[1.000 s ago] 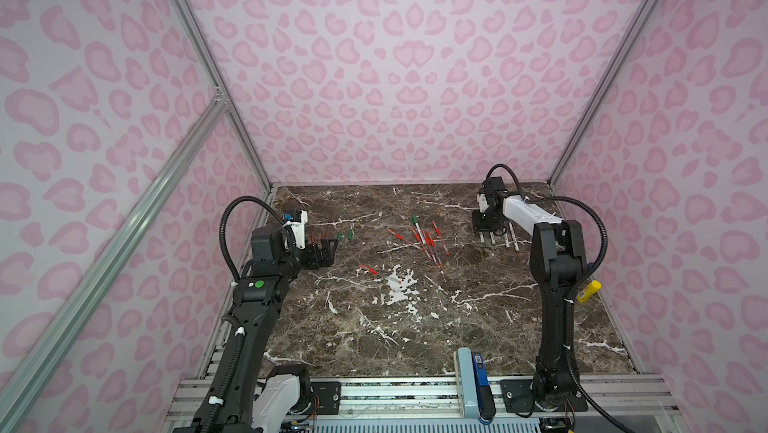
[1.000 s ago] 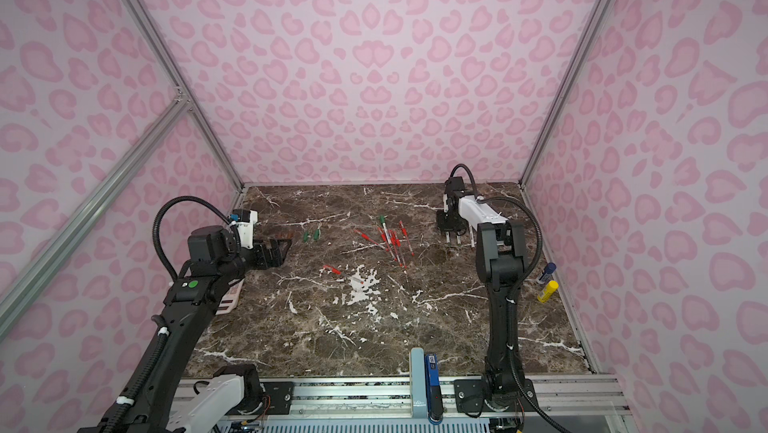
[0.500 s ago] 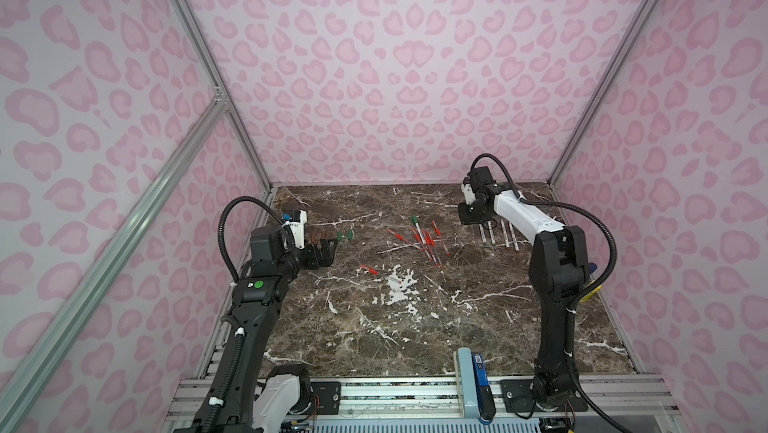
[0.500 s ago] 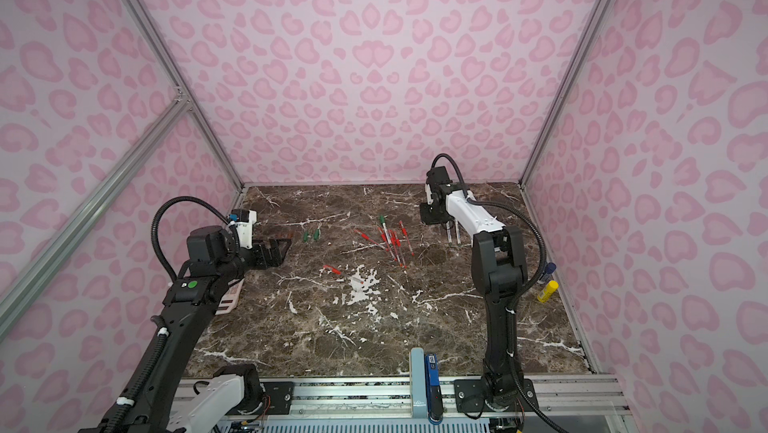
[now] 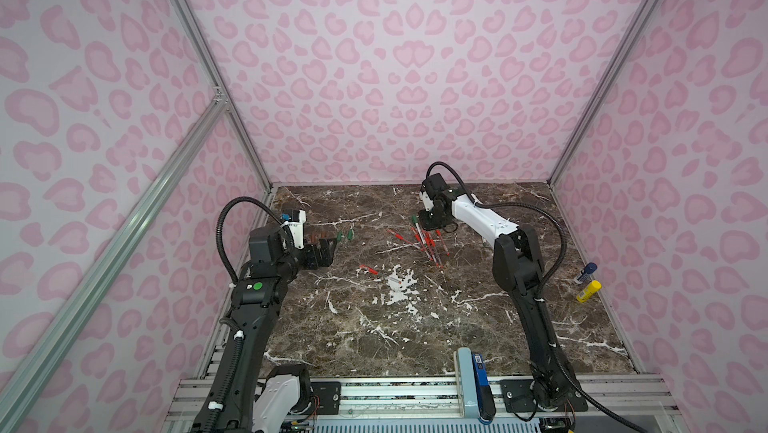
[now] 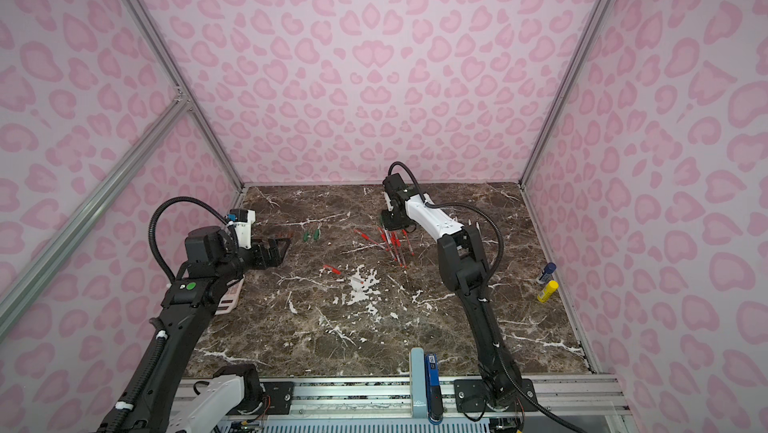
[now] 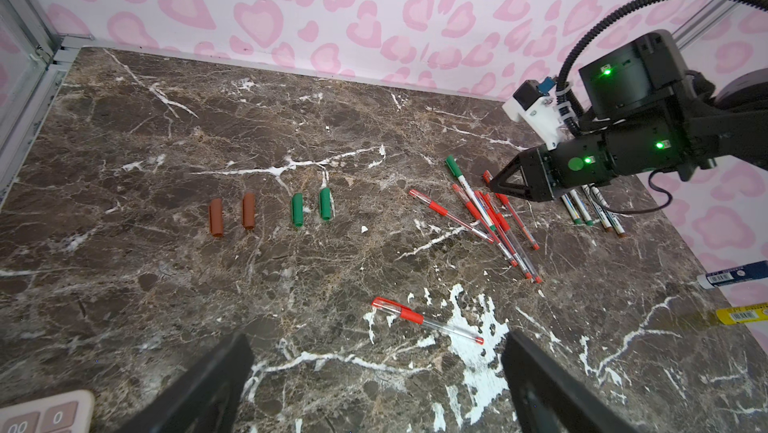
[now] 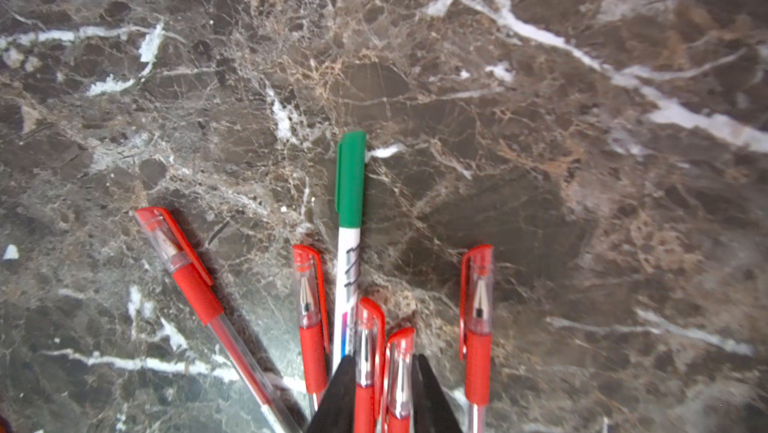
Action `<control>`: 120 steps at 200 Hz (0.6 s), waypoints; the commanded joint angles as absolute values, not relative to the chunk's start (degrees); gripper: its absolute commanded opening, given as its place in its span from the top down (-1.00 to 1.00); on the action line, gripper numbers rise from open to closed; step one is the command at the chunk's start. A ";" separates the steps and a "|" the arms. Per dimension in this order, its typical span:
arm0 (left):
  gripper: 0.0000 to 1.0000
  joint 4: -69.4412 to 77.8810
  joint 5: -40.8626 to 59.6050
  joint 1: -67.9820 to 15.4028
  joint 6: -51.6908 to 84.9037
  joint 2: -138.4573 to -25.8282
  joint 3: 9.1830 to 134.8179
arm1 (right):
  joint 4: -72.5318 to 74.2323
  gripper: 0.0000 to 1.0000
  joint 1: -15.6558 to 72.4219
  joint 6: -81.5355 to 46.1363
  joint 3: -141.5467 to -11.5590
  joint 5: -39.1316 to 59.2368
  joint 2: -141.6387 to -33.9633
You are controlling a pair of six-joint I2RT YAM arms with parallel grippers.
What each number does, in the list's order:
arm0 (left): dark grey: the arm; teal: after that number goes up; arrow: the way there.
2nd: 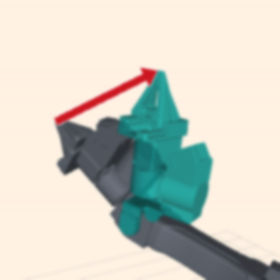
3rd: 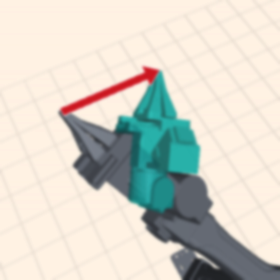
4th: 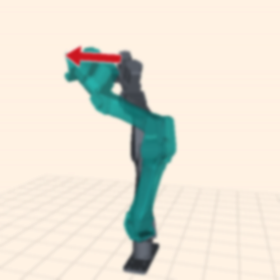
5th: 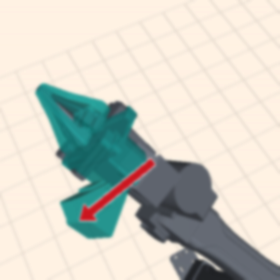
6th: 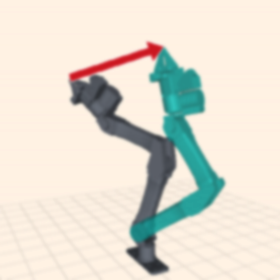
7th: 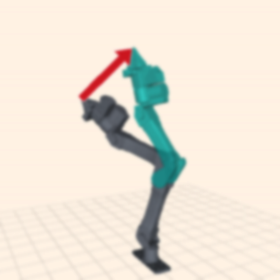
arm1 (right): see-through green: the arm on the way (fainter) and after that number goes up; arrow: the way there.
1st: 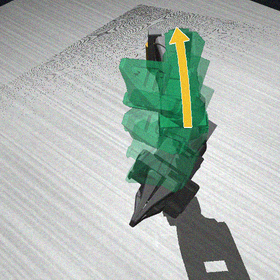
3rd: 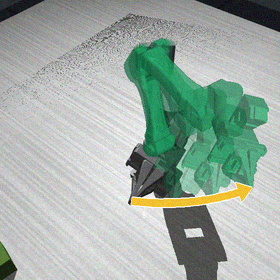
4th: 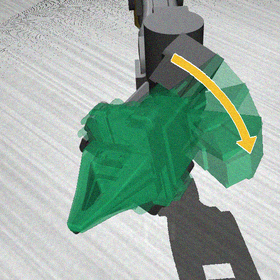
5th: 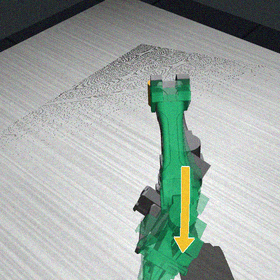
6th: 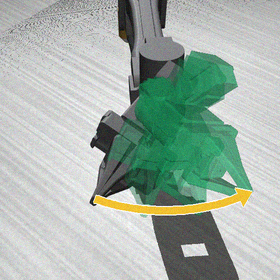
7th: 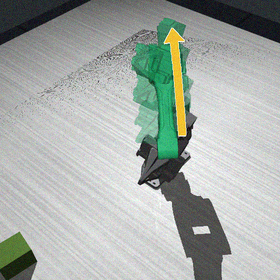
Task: Open the pen caps
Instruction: 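Move the right gripper over the pen pile and grasp a green-capped marker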
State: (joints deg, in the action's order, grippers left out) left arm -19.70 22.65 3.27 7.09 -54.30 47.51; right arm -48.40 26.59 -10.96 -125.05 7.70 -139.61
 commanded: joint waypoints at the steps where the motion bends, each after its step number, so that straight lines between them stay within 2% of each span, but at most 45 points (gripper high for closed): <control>1: -0.96 -17.93 22.94 3.30 6.59 -54.08 47.71 | -51.40 0.48 27.50 -11.32 -128.02 7.49 -142.11; 28: -0.96 -18.81 22.57 3.34 6.26 -54.48 48.27 | -54.81 0.50 28.18 -11.82 -132.92 7.64 -145.44; 120: -0.95 -18.51 22.76 3.32 6.50 -55.08 48.28 | -55.26 0.65 28.73 -11.85 -133.06 6.82 -147.49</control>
